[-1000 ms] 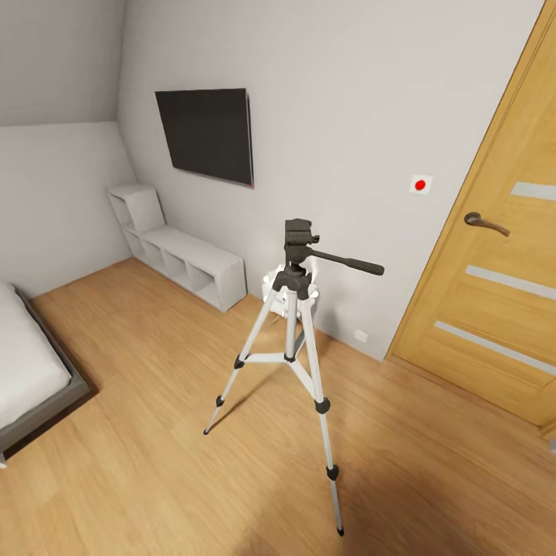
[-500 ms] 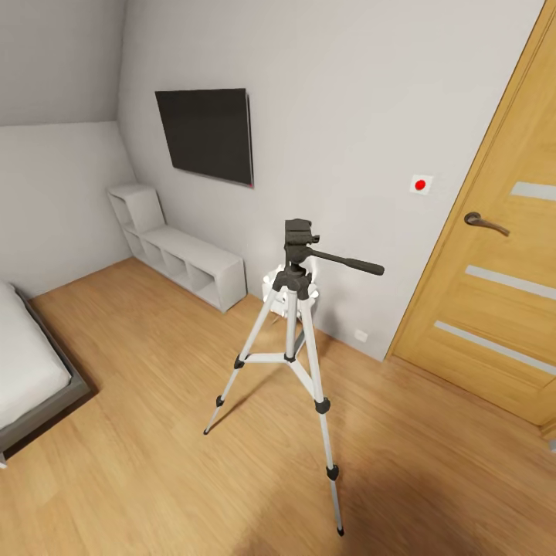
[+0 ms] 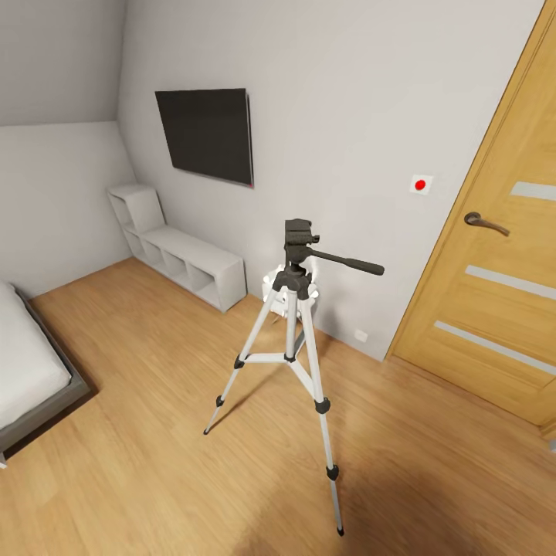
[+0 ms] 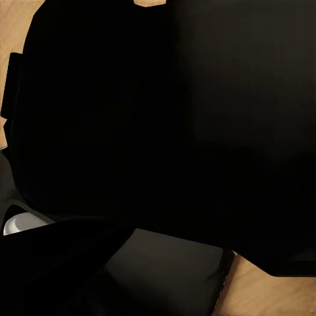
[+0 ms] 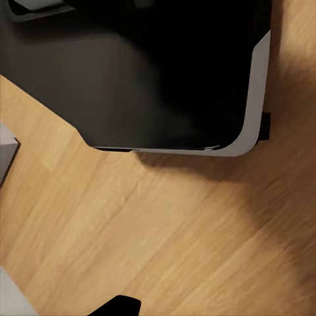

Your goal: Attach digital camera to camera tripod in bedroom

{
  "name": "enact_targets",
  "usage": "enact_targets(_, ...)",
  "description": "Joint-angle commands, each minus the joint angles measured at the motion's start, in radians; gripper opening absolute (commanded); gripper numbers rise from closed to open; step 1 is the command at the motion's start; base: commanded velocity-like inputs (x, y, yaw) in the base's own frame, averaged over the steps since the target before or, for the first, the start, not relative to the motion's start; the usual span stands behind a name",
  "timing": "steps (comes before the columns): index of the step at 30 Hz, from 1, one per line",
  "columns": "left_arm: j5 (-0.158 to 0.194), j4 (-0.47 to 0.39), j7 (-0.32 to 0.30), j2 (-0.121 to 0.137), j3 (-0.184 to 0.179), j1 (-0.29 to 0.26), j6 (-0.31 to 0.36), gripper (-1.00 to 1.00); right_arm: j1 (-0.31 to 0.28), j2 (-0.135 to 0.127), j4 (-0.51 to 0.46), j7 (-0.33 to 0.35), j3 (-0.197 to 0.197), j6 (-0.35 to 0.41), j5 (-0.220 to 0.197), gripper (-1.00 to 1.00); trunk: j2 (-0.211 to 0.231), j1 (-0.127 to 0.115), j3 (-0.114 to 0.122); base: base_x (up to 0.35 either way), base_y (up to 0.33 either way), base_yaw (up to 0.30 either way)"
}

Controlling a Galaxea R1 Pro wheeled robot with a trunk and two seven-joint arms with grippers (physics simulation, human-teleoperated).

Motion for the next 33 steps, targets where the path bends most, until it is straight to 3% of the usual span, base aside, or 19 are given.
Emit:
enact_targets(1,0.007,0.001,-0.003,0.0,-0.008,-0.001,-0.003,-1.0,-0.001,0.0,0.003,-0.002,0.008,-0.005,-0.006,1.0,-0.002,0.0,-0.002,0.0,0.0,0.0)
enact_targets(15,0.007,0.001,-0.003,-0.001,-0.008,-0.001,-0.003,-1.0,-0.001,0.0,0.003,-0.006,0.008,-0.003,-0.005,1.0,-0.002,0.0,-0.002,0.0,-0.007,0.0)
enact_targets(24,0.007,0.001,-0.003,-0.001,-0.008,0.0,-0.003,-1.0,-0.001,0.0,0.003,-0.007,0.008,-0.003,-0.006,1.0,-0.002,0.0,-0.002,0.0,-0.193,0.0)
enact_targets(33,0.007,0.001,-0.003,0.001,-0.008,-0.001,-0.003,-1.0,-0.001,0.001,0.003,-0.006,0.008,-0.003,-0.006,1.0,-0.002,0.0,-0.002,0.0,-0.041,0.003)
